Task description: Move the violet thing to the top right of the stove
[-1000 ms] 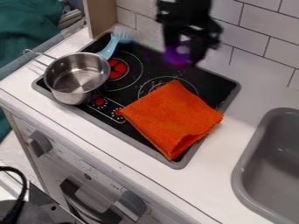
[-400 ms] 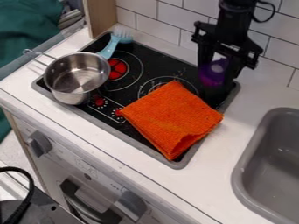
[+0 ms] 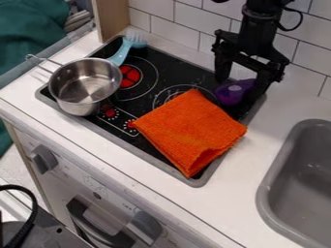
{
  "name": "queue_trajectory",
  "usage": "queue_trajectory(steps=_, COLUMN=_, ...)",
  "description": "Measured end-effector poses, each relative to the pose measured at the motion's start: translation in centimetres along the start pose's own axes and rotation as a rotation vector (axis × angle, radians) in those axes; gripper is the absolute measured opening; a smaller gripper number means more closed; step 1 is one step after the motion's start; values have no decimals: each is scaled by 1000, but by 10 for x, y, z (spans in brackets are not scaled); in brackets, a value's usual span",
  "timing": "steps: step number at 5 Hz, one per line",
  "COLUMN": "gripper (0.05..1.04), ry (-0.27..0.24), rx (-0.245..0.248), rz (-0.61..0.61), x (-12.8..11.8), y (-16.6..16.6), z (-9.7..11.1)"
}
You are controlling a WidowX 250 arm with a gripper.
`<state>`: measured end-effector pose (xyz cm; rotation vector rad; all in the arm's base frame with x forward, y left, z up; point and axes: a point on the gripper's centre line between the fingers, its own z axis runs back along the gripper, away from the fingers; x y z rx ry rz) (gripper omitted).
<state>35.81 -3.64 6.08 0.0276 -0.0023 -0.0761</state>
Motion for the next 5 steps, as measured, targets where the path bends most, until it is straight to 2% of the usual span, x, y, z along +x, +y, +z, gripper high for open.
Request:
queue_trajectory(steps=1, gripper=1007, ry=-18, rx=-17, rz=8, x=0, y=-2, z=9)
queue_trajectory(steps=2, gripper=1003, ry=-69, rx=2, rz=46, x=-6, y=1, z=47)
queue_trajectory(steps=3, gripper=1002, ry=-50, rx=8, rz=140, x=-19, y=4, z=66)
queue_trajectory(steps=4, gripper=1002, ry=-50, rx=-11, rz=215, x=-24, y=2, z=76)
queue_trajectory(steps=5, gripper=1002, ry=-39, rx=-26, rz=249, x=-26, y=0, z=76)
